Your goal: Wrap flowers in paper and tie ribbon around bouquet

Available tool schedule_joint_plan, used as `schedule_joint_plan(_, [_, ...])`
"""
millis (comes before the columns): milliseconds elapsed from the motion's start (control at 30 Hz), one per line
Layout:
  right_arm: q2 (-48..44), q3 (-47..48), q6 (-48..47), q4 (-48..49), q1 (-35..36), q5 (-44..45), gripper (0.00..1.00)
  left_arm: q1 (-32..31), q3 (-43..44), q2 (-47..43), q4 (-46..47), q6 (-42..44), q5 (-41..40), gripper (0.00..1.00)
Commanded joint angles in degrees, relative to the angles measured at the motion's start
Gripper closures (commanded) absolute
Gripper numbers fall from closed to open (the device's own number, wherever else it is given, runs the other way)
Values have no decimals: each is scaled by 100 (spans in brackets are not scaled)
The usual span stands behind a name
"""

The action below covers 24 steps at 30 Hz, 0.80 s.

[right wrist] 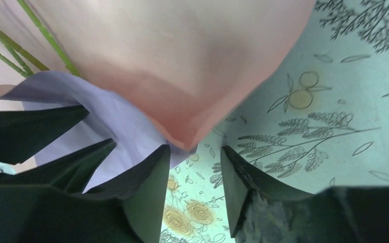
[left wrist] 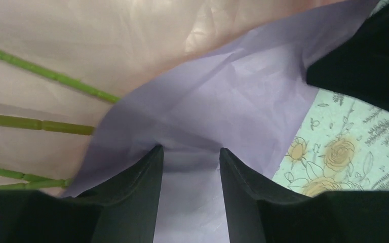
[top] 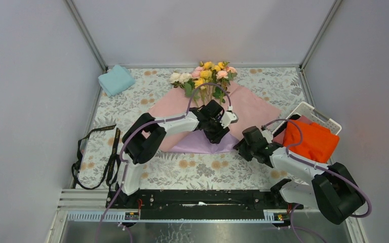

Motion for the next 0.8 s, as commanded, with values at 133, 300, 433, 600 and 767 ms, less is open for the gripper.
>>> schedule_joint_plan(133, [257, -184, 550, 81, 326, 158, 41, -36, -92, 49, 101, -76, -89, 48])
schedule_joint_plan(300, [644, -23, 395, 139, 325, 621, 44, -36, -193, 12, 127, -54, -83, 48])
schedule_joint_plan(433, [729, -62, 249, 176, 328, 1052, 69, -36, -220, -17, 163, -58, -94, 48])
schedule_joint_plan(600, [710, 150, -960, 331, 438, 1657, 100, 46, -276, -34, 343, -142, -297, 48])
schedule_joint_plan(767, [592, 472, -2465, 312, 1049, 2754, 100, 105, -371, 10, 449, -213, -309, 48])
